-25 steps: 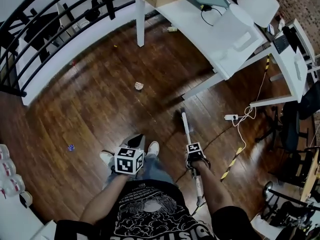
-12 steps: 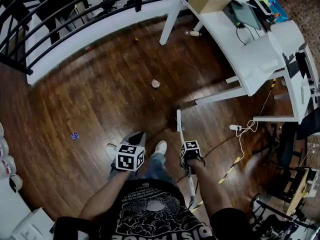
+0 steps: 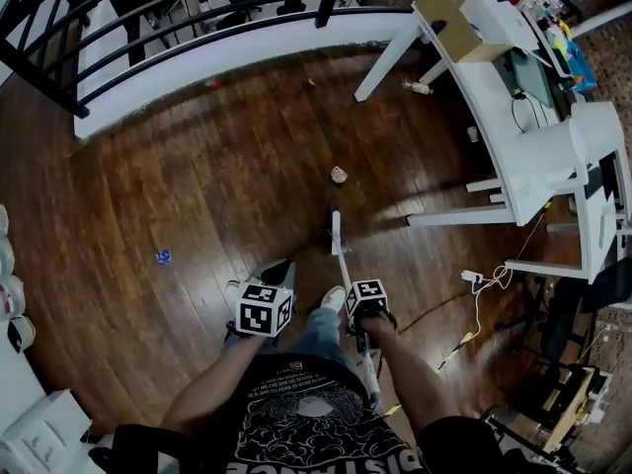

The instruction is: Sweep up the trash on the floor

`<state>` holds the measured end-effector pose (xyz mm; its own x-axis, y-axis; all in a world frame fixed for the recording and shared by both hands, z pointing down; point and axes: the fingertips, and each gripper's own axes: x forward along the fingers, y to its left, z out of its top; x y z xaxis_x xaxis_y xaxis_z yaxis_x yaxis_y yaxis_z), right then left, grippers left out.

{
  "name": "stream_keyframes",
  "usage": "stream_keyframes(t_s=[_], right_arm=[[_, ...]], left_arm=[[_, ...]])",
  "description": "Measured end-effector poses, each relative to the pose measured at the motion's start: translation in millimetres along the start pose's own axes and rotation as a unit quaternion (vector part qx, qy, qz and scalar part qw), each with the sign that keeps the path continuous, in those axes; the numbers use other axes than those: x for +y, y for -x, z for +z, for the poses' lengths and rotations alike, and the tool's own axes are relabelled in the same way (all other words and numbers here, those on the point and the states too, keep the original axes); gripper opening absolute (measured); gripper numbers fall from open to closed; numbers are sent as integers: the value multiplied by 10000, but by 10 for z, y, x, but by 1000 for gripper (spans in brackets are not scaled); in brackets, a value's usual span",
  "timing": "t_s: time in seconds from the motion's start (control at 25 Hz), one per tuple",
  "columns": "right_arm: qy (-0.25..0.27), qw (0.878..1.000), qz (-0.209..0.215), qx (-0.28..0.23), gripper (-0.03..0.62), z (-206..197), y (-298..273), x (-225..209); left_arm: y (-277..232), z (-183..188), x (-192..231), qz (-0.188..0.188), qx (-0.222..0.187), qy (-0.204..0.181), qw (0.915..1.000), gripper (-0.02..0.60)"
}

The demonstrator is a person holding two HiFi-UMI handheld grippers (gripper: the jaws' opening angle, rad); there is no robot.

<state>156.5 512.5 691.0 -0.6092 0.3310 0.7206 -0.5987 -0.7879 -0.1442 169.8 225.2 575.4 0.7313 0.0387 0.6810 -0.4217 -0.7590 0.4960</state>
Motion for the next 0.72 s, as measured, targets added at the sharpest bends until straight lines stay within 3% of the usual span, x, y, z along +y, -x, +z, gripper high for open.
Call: stream_keyframes(t_s=[0.36,0.72], right_arm=[[685,9975,-84,127,14,234,77,987],[1052,9943,139,107,14,446,95,1974]], left_arm=[[363,99,752,242,-199,487,9983,5],[684,98,1362,407,-278,806,9955,5]])
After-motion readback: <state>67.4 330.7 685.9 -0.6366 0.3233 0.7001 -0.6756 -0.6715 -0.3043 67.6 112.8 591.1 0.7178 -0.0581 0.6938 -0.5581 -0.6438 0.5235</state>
